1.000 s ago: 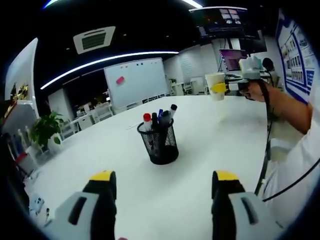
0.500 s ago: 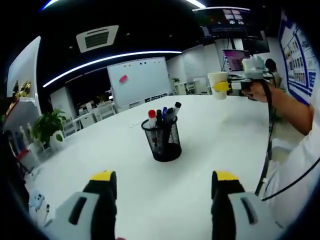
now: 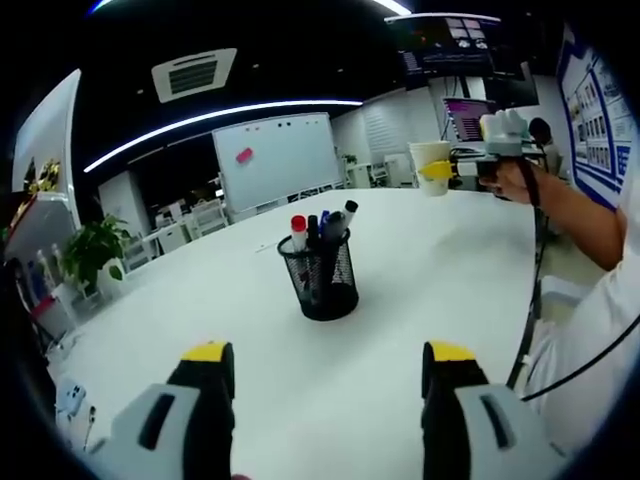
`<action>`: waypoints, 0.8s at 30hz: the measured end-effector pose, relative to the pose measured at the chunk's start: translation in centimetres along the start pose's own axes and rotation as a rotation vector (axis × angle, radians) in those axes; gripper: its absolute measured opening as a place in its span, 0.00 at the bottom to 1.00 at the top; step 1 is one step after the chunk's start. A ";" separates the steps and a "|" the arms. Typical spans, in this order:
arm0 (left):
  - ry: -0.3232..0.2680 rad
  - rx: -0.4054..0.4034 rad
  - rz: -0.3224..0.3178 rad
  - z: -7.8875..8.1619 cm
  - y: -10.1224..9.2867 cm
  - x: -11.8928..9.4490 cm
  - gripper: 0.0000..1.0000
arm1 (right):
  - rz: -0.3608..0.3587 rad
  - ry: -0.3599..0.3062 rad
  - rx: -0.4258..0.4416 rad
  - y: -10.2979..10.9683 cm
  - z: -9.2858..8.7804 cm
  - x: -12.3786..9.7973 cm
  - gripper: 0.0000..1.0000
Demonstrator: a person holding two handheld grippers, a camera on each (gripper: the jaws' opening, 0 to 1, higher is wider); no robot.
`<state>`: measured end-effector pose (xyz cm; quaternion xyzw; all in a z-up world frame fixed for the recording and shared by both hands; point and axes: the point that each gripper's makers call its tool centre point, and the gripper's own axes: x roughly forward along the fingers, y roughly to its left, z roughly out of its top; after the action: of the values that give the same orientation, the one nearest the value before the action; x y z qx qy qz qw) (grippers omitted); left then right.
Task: Place the scattered laser pointers and whiteboard markers into the pen holder and stack the scattered paper cups together
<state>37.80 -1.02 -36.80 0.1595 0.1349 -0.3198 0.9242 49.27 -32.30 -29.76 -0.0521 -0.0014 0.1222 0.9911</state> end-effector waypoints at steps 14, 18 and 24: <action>-0.003 0.000 0.000 0.0 0.1 -0.2 0.77 | 0.037 0.006 -0.008 1.8 0.1 0.6 0.45; -0.004 0.001 0.002 0.0 0.2 -0.3 0.77 | 0.048 0.003 -0.013 2.1 0.4 0.8 0.45; -0.002 0.000 0.005 -0.1 0.3 -0.4 0.77 | 0.058 -0.001 -0.016 2.6 0.7 1.0 0.45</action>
<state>37.66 -0.56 -36.68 0.1594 0.1335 -0.3177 0.9251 49.59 -29.47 -29.38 -0.0601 -0.0016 0.1512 0.9867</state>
